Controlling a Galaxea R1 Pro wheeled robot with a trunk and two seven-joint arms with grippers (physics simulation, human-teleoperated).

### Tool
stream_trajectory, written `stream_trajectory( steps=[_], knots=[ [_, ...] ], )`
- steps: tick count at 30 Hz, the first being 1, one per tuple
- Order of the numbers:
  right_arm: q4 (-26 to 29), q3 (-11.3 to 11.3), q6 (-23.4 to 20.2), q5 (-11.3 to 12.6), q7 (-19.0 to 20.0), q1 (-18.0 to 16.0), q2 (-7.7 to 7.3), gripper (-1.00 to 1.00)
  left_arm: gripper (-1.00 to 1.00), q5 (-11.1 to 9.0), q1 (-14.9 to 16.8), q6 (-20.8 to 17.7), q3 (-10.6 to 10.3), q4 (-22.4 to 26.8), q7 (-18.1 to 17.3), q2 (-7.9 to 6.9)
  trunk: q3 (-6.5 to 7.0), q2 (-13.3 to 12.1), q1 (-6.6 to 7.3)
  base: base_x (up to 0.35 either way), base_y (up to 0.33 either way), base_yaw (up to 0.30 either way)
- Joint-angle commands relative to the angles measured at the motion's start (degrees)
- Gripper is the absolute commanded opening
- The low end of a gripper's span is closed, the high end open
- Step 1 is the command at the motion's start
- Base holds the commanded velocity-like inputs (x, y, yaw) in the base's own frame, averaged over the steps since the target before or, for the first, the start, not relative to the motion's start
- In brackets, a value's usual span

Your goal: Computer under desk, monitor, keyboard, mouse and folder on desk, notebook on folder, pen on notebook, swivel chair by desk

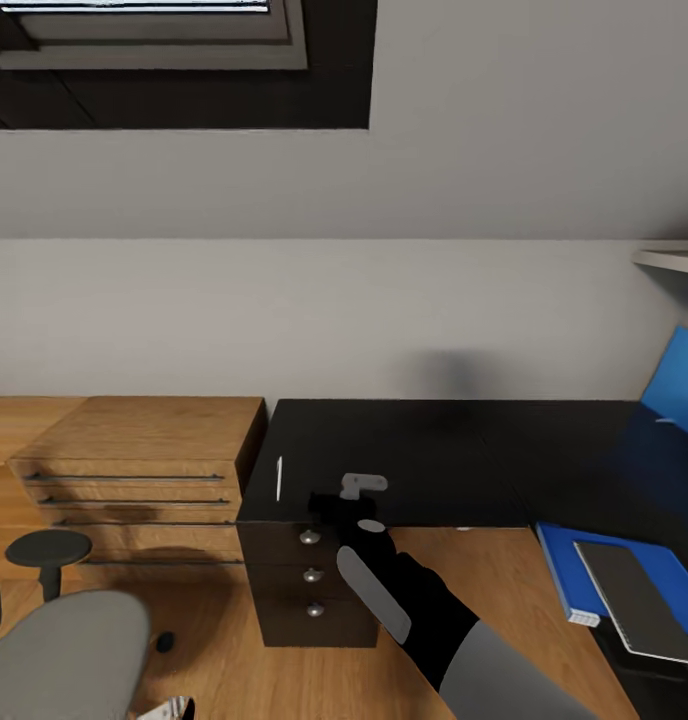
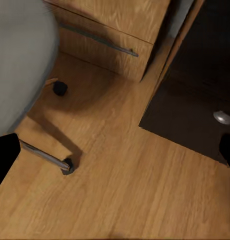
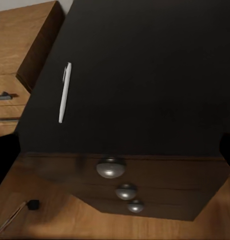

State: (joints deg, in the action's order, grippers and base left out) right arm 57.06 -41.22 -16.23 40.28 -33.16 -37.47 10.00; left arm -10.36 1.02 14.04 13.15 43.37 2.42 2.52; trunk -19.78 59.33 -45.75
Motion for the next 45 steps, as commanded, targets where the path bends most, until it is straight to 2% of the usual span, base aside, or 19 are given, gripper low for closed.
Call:
stream_trajectory(
  steps=[1, 2, 3, 4, 6, 7, 9, 11, 16, 18, 19, 21, 22, 23, 26, 29, 36, 40, 45],
  knots=[
    [0.1, 0.0, -0.2, 0.2, -0.4, -0.1, 0.00, 1.00, 1.00, -0.4, -0.2, -0.7, 0.0, 4.1, 0.0, 0.29, -0.14, 0.0, 0.00, 0.000, 0.000, 0.188],
    [0.1, 0.0, -0.2, 0.2, -0.4, -0.1, 0.00, 1.00, 1.00, -0.4, -0.7, -2.6, 0.0, 7.9, 0.0, 0.42, -0.21, 0.0, 0.00, 0.000, 0.000, 0.186],
    [0.1, 0.0, -0.2, 0.2, -0.4, -0.1, 0.00, 1.00, 1.00, -0.7, -2.3, -12.4, 0.1, 18.0, 0.0, 0.55, -0.28, 0.0, 0.00, 0.000, 0.000, 0.185],
    [0.1, 0.0, -0.2, 0.2, -0.4, -0.1, 0.00, 1.00, 1.00, -1.0, -2.7, -16.0, 0.1, 20.9, 0.0, 0.57, -0.35, 0.0, 0.00, 0.000, 0.000, 0.184],
    [0.1, 0.0, -0.2, 0.1, -0.4, -0.1, 0.00, 1.00, 1.00, -4.0, -3.9, -31.6, 0.6, 31.8, 0.0, 0.47, -0.48, 0.0, 0.00, 0.000, 0.000, 0.178],
    [0.1, 0.1, -0.2, 0.1, -0.3, -0.1, 0.00, 1.00, 1.00, -7.3, -4.3, -41.8, 2.0, 37.9, 0.0, 0.34, -0.52, 0.0, 0.00, 0.000, 0.000, 0.096],
    [0.1, 0.2, -0.2, 0.1, -0.3, -0.1, 0.00, 1.00, 1.00, -10.9, -4.5, -50.3, 4.2, 43.1, 0.0, 0.09, -0.55, 0.0, 0.00, 0.000, 0.000, 0.050],
    [0.1, 0.2, -0.2, 0.1, -0.1, -0.1, 0.00, 1.00, 1.00, -13.2, -4.7, -54.7, 5.4, 46.6, 0.0, -0.19, -0.57, 0.0, 0.00, 0.000, 0.000, 0.022],
    [-0.3, -0.7, -0.9, 0.1, -0.4, -0.1, 0.00, 1.00, 1.00, -14.3, -4.7, -56.3, 6.1, 48.0, 0.0, -0.06, -0.58, 0.0, 0.00, 0.000, 0.000, 0.005],
    [-2.1, -1.1, -3.2, 0.1, -0.6, -0.4, 0.00, 1.00, 1.00, -14.3, -4.8, -56.3, 6.3, 48.0, -0.1, -0.16, -0.58, 0.0, 0.00, 0.000, 0.000, 0.001],
    [-11.7, -0.5, -8.5, 0.4, -0.7, -9.7, 0.00, 1.00, 1.00, -14.3, -4.8, -56.2, 7.2, 48.0, -0.3, -0.16, -0.58, 0.0, 0.00, 0.000, 0.000, 0.000],
    [-19.4, -0.1, -9.3, 0.8, -0.6, -16.3, 0.00, 1.00, 1.00, -14.2, -4.8, -56.2, 7.4, 47.9, -0.2, -0.11, -0.58, 0.0, 0.00, 0.000, 0.000, 0.000],
    [-21.3, -0.1, -9.4, 1.1, -0.6, -17.5, 0.00, 1.00, 1.00, -14.2, -4.8, -56.2, 7.4, 47.8, -0.2, -0.08, -0.58, 0.0, 0.00, 0.000, 0.000, 0.000],
    [-28.1, 0.2, -9.7, 4.4, 0.6, -22.2, 0.00, 1.00, 1.00, -14.1, -4.8, -56.1, 7.3, 46.6, -0.2, 0.04, -0.58, 0.0, 0.00, 0.000, 0.000, 0.000],
    [-29.2, 0.2, -8.9, 5.6, 7.1, -22.0, 0.00, 1.00, 1.00, -14.2, -4.8, -56.0, 7.3, 45.2, -0.2, 0.11, -0.58, 0.0, 0.00, 0.000, 0.000, 0.000],
    [-29.3, 0.2, -8.4, 5.6, 9.0, -21.0, 0.00, 1.00, 1.00, -14.2, -4.8, -56.0, 7.2, 44.6, -0.2, 0.11, -0.60, 0.0, 0.00, 0.000, 0.000, 0.017],
    [-29.6, -0.2, -8.1, 5.4, 9.8, -20.0, 0.00, 1.00, 1.00, -14.1, -4.8, -55.6, 6.6, 43.0, -0.1, 0.16, -0.94, 0.0, 0.00, 0.000, 0.000, 0.151],
    [-29.6, -0.1, -8.1, 5.3, 9.9, -19.5, 0.00, 1.00, 1.00, -14.0, -4.8, -53.1, 4.8, 41.6, -0.1, 0.13, -1.19, 0.0, 0.00, 0.000, 0.000, 0.201],
    [-29.7, -0.1, -8.1, 5.3, 10.0, -19.4, 0.00, 1.00, 1.00, -14.0, -4.8, -51.2, 4.3, 41.3, -0.1, 0.12, -1.50, 0.0, 0.00, 0.000, 0.000, 0.205]
  ],
)
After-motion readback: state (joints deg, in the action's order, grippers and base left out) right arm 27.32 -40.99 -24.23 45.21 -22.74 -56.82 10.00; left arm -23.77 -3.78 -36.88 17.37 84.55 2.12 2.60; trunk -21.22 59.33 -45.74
